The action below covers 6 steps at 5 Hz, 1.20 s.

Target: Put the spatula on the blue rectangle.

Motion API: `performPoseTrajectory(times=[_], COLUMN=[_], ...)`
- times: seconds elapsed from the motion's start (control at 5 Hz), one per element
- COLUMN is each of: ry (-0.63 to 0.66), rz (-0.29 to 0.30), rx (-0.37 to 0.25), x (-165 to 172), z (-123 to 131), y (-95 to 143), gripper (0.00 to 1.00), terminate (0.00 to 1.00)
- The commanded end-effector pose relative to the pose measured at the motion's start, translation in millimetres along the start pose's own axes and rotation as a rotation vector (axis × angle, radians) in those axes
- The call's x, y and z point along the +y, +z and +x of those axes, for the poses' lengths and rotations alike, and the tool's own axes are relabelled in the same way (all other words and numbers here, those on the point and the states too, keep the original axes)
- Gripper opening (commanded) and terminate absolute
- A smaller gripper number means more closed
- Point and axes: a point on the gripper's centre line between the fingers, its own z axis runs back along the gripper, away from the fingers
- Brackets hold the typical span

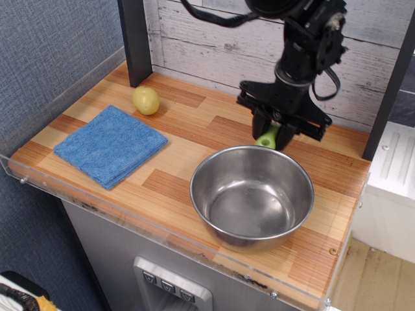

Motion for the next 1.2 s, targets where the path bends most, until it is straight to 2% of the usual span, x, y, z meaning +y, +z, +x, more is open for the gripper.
performPoseTrajectory(times=[0.0, 0.2, 0.4, 0.6, 0.8, 1.0], ry=[0.110, 0.160, 0.185, 0.201, 0.159, 0.125], rz=[-0.056, -0.089, -0.150, -0.167, -0.128, -0.128], rx=[-0.163, -0.262, -0.291, -0.262, -0.168, -0.079], x=[38.5, 54.9, 71.2, 91.5, 124.3, 163.8], z=[-10.3, -13.5, -27.8, -46.6, -49.0, -42.5], y=[56.1, 73.4, 76.0, 79.4, 84.8, 80.2], gripper=[0.00, 0.00, 0.00, 0.00, 0.00, 0.00], terminate=[0.00, 0.00, 0.00, 0.00, 0.00, 0.00])
